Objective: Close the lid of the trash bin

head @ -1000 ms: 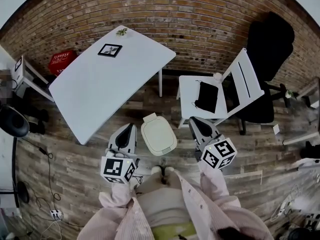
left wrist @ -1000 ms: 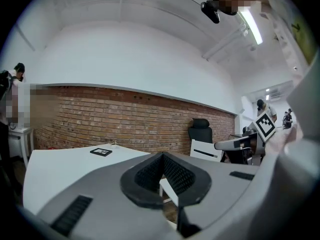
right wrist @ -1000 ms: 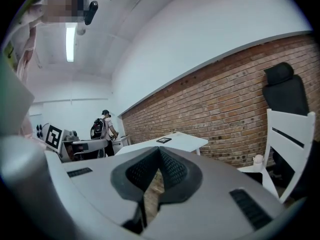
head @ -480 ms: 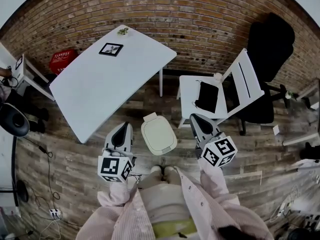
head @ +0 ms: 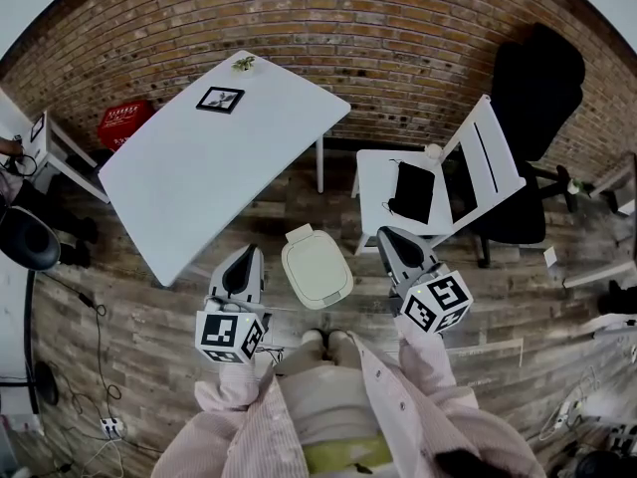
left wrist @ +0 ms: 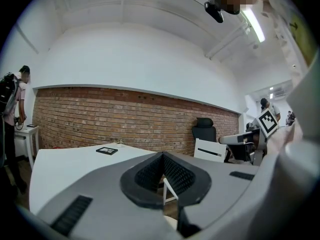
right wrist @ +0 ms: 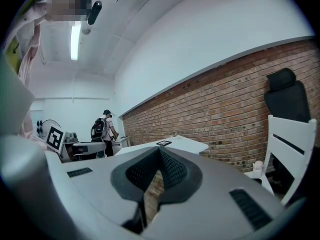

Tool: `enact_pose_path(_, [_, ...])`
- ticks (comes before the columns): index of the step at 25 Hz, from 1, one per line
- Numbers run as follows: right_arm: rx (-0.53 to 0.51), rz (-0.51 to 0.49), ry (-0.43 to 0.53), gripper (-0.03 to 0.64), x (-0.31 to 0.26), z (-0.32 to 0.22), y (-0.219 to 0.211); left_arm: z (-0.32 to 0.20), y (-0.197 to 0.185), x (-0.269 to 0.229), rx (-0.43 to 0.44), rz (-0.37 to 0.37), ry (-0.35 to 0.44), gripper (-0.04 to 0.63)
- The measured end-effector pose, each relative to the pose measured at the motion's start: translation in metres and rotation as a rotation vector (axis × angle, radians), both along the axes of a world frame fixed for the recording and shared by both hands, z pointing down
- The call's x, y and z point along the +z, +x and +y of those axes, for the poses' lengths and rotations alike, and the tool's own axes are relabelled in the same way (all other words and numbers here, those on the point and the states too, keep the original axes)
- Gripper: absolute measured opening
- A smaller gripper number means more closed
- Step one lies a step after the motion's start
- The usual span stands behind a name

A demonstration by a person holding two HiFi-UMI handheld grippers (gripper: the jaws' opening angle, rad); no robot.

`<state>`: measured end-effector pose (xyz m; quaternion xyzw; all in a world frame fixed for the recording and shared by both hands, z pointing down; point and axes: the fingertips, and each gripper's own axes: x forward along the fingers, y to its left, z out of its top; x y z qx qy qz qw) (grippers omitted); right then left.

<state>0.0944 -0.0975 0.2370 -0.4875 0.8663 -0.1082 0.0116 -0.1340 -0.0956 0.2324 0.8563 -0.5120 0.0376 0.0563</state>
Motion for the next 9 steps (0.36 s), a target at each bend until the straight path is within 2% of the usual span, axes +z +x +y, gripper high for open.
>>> enact_pose_path(9, [0.005, -0.005, -0.008, 0.003, 0.0039, 0.005, -0.0028, 0.0059, -0.0057, 0.0067, -0.003, -0.007, -0.012, -0.008])
